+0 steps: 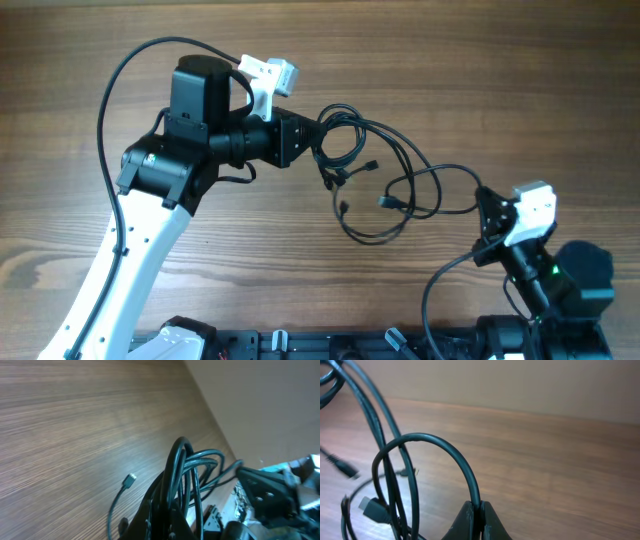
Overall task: Untangle cables
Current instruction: 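Grasp a hanging cable strand with the right gripper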
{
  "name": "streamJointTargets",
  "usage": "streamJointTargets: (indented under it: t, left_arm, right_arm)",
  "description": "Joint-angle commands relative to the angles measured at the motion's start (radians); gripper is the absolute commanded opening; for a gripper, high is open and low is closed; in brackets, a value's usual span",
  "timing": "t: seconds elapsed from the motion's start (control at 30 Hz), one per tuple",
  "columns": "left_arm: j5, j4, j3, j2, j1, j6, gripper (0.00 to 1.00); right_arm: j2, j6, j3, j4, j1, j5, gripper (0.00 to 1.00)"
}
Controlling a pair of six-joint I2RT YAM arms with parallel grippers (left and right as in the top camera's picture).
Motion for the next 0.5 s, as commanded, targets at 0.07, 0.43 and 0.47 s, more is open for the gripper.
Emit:
streamJointTargets:
  t: [0.07,0.43,0.47]
  left_arm:
    - [0.128,0.001,0.016,-0.022,0.001,0.018,0.04]
    - [0.169,0.017,0.016,-0.021,0.0,0.016,0.04]
    - [0.169,0.019,0.016,-0.021,0.0,0.016,0.04]
  right_arm:
    - [0.066,-0.041,0.004,0.027,0.004,-0.082,0.05]
    - [0.077,-0.179,0.004,0.217,0.004,-0.412,0.05]
    - [0.077,-0.209,0.004,0.21,0.004,-0.469,0.05]
